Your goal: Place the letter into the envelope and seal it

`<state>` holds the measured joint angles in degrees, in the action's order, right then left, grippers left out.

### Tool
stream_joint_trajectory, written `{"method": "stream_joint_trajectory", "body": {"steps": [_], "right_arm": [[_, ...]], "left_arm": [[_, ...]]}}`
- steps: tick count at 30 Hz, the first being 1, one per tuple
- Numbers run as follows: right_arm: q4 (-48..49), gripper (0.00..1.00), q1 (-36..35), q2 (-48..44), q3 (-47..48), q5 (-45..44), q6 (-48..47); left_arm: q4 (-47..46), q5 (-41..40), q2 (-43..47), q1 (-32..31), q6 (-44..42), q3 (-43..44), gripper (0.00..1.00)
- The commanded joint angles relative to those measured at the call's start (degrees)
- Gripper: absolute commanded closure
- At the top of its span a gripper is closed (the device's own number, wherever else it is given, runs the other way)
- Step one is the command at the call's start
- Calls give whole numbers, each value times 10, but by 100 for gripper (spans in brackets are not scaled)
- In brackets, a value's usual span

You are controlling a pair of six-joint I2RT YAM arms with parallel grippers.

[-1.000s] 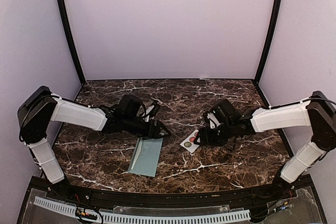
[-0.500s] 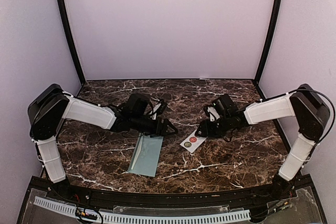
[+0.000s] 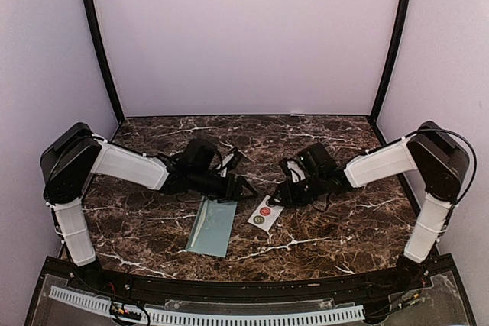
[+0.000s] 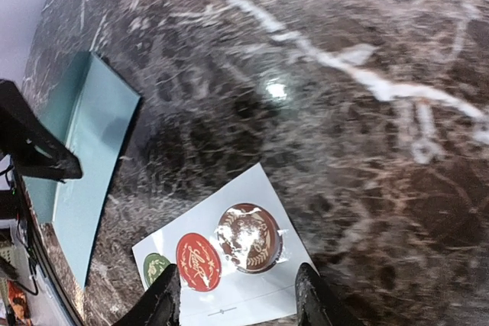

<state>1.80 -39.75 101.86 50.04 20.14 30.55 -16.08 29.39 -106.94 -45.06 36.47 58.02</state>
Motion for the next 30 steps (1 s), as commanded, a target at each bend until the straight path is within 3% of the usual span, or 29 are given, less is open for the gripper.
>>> {"method": "stream_joint_trajectory", "body": {"steps": [1,12,18,23,30], "right_arm": [[24,53,-39,32,-8,31,16],[-35,48,-61,-48,6,-3,30],[-14,49,-104,-91,-31,-8,131],[65,54,-145,-72,-51,-6,197],[89,61,-162,-22,-26,-1,208]], "left_arm": [[3,12,26,-7,8,-26,34],[26,-4,99,-42,44,-117,36],[-3,-3,102,-48,56,-127,38],[-7,-11,83,-49,50,-120,49],[-23,-12,58,-49,48,-118,61]]}}
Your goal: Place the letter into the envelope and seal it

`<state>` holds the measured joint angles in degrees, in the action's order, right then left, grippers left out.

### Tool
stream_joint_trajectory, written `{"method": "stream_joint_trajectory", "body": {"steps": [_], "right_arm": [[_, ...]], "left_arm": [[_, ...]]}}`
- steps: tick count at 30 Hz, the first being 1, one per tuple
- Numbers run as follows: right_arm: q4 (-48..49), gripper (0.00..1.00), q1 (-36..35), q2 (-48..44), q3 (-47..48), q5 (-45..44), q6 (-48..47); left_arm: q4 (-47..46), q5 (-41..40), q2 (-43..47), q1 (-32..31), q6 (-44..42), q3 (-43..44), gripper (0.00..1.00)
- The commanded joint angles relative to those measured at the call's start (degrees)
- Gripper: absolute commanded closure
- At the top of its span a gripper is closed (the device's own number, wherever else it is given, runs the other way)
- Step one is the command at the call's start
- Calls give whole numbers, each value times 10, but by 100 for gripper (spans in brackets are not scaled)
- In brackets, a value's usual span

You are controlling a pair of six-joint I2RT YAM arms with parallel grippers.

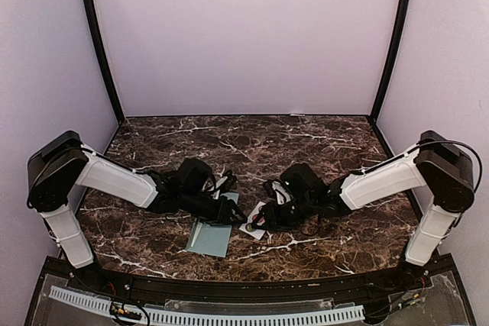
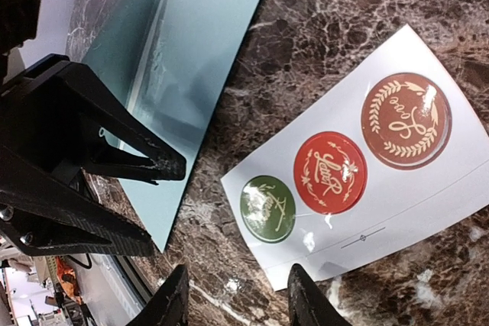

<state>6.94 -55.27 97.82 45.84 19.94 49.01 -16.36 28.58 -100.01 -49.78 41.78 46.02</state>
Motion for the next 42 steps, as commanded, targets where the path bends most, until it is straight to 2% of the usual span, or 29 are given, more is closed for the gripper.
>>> {"method": "stream_joint_trajectory", "body": {"steps": [1,22,42], "right_arm": [[39,62,-7,22,18,1,25],[9,76,-7,62,50,-36,25],[7,77,-7,72,39,-39,46]], "left_arm": [[-21,-4,-13,-2,-5,3,61],[-4,-28,-63,-5,-27,23,70],[2,-33,-75,-7,-28,23,76]]}}
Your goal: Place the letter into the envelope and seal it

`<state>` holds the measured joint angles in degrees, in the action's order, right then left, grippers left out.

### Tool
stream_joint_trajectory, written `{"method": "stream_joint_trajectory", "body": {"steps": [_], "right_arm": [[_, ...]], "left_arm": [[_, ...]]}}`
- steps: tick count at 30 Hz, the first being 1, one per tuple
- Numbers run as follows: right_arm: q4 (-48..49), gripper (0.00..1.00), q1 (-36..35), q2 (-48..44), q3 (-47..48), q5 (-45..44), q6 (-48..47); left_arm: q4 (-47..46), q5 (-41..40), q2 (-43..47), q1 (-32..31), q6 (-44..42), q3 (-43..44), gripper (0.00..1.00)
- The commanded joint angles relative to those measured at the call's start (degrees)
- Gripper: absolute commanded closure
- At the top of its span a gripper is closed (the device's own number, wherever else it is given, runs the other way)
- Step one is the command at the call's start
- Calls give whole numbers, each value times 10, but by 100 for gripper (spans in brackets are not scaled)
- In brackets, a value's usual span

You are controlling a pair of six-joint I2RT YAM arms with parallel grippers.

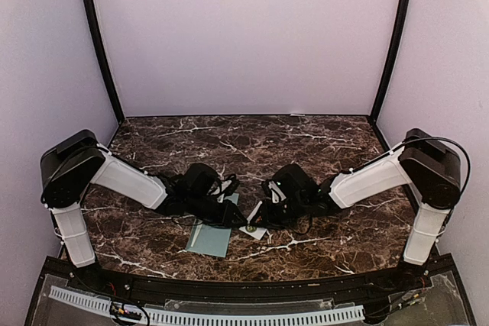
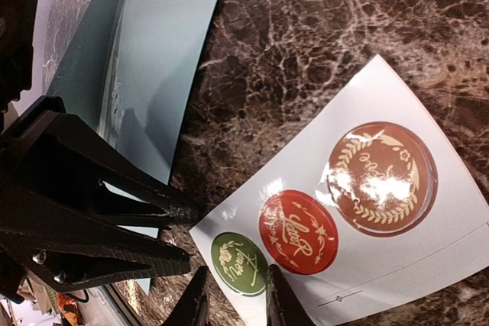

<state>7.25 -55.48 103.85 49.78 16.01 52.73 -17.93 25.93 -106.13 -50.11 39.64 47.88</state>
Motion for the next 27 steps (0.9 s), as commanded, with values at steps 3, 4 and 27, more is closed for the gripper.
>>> {"method": "stream_joint_trajectory", "body": {"steps": [3,4,27], "right_arm": [[8,78,-5,14,-2,9,12],[11,78,-5,14,-4,13,15],[20,80,-4,-49,-20,-5,-4]], "left_arm": [[16,-5,-16,-5,-5,5,77],[16,-5,-17,-5,-5,5,78],[27,-33,17,-7,-12,2,82]]}}
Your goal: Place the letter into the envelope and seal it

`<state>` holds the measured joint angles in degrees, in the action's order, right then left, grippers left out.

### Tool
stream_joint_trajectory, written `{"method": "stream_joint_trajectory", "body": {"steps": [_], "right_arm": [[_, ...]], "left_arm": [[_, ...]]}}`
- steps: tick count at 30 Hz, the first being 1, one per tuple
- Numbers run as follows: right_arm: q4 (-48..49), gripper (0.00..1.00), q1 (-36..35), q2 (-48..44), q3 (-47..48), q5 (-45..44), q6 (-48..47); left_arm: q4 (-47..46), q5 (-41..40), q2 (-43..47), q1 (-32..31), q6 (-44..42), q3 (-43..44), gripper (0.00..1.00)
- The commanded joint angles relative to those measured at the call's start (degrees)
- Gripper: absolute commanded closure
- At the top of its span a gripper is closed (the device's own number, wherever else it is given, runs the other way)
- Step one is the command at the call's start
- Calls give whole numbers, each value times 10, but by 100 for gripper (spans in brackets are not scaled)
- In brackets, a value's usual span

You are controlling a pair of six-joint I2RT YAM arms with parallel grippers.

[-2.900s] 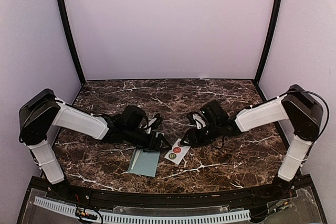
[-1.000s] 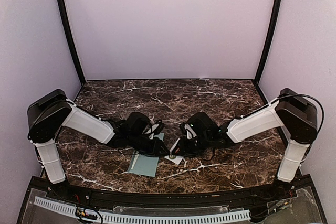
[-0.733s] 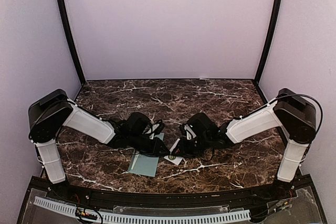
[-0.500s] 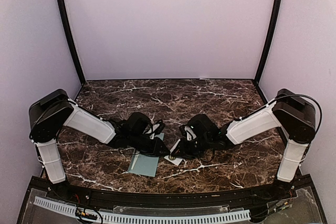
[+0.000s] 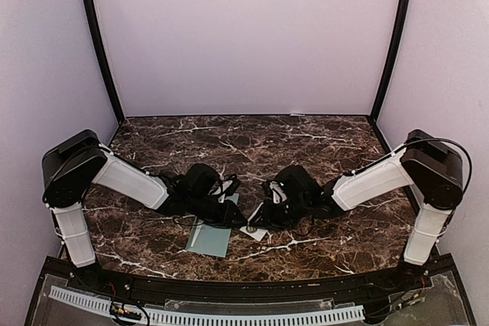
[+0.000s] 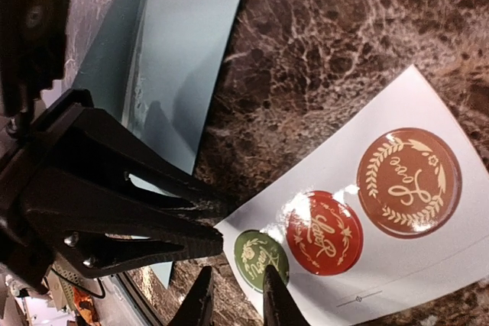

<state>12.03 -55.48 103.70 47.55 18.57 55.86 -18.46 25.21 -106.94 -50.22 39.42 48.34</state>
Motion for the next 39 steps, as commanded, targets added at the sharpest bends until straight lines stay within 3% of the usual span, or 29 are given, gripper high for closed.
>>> {"method": "stream_joint_trajectory", "body": {"steps": [1,8,10,16,23,30,39], "right_arm": [[-44,77,-6,-55,5,-39,-43],[-208,69,-36,-55,66,-145,-97],[-217,67,-37,-55,61,-153,-85],[-216,46,-36,-54,54,-181,-93],[-227,31,-37,-51,65,-204,-231],[-258,26,-37,-44,79,-220,-383],[-239,23,-46,-31,72,-222,-455]], "left_arm": [[31,-28,29,-6,-9,-6,82],[32,-36,88,-5,2,-26,78],[38,-36,100,-6,2,-26,76],[35,-27,105,-6,8,-30,73],[35,-19,102,-6,8,-33,73],[45,-19,105,-6,9,-33,73],[55,-22,106,-6,8,-32,73]]}}
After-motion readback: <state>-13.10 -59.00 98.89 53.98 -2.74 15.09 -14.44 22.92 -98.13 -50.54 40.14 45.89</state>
